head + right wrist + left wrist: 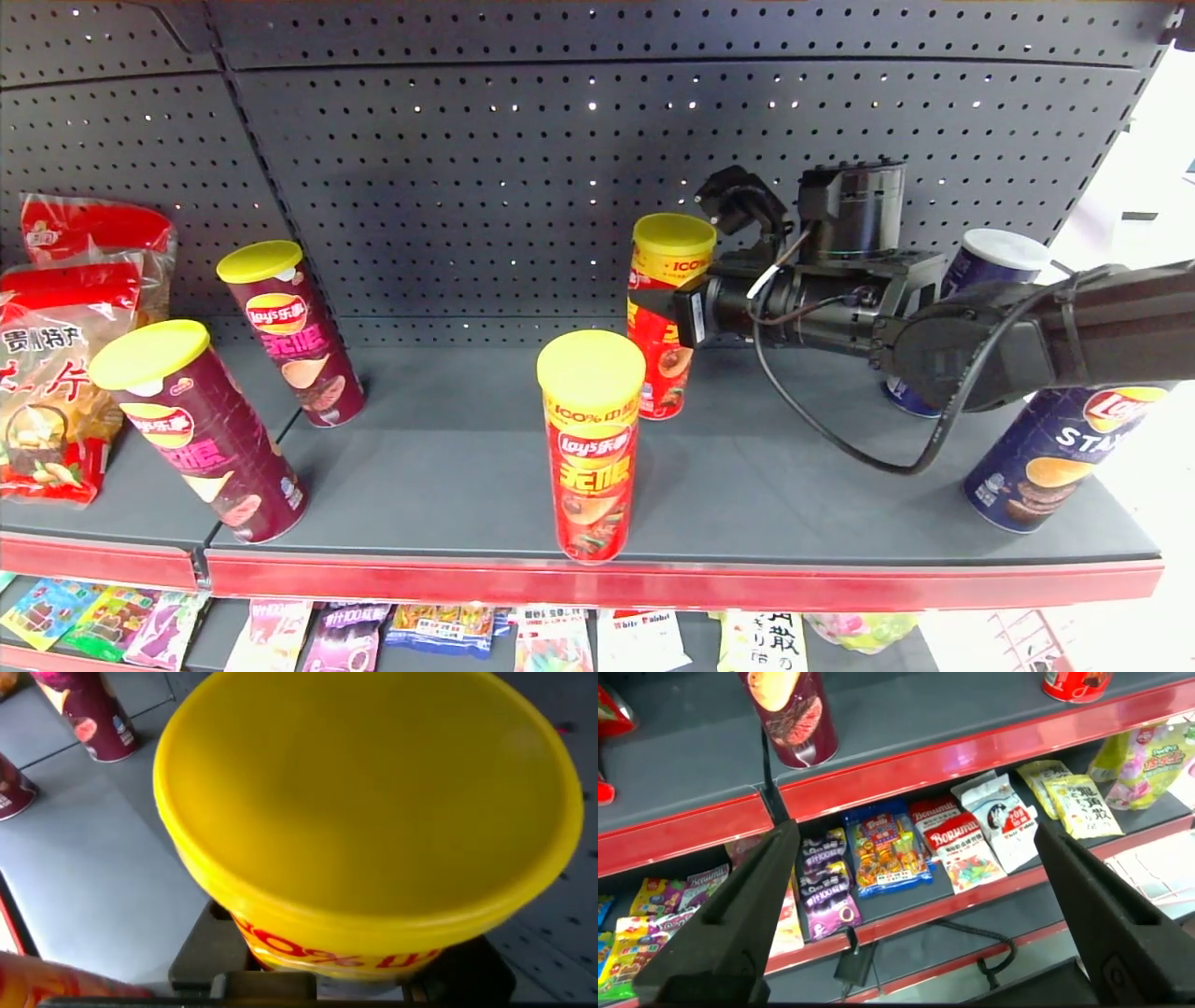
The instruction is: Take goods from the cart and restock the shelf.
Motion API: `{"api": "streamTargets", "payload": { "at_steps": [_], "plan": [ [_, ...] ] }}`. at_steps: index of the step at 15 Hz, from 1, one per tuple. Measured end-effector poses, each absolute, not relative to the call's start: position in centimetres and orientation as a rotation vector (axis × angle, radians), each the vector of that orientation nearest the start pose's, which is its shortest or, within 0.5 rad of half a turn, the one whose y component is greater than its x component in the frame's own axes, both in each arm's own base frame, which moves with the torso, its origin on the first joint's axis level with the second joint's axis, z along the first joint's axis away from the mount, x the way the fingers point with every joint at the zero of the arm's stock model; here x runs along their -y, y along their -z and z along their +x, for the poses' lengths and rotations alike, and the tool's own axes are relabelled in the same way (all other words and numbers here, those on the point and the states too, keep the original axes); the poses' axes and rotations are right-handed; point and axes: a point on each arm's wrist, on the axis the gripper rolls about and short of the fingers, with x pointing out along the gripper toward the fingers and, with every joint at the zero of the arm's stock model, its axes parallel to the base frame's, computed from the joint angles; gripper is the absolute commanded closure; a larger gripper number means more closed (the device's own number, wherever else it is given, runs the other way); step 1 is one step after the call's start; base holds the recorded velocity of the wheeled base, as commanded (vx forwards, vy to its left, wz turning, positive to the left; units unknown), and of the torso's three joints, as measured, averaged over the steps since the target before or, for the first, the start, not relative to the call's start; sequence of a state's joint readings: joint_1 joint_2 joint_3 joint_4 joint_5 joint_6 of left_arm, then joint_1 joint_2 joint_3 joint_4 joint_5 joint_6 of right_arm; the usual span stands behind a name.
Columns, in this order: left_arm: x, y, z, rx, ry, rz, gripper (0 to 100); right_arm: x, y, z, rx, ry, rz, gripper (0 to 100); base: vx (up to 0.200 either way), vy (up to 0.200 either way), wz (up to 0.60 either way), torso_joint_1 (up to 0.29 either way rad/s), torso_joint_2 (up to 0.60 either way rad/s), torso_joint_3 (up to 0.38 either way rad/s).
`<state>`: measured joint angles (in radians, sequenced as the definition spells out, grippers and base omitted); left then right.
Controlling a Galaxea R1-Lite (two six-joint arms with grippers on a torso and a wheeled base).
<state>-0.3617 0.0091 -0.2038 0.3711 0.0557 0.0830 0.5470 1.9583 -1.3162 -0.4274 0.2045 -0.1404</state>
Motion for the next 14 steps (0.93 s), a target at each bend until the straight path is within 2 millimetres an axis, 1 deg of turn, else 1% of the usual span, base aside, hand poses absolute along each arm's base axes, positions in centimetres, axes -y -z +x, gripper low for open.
{"api": "streamTargets", "payload": {
  "at_steps": [6,14],
  "plan": [
    [-1.6,-9.2,-4.0,-0.154,0.307,0.117,0,-23.2,-20.5,34.6,-0.156,-0.796,-0.173,100,0.000,0.000,0.00,0.000,0.00,0.000],
    [-1.6,-9.2,-4.0,-0.154,0.308,0.117,0,-23.5,-19.5,35.3,-0.177,-0.777,-0.175,100,0.000,0.000,0.00,0.000,0.00,0.000]
  ]
}}
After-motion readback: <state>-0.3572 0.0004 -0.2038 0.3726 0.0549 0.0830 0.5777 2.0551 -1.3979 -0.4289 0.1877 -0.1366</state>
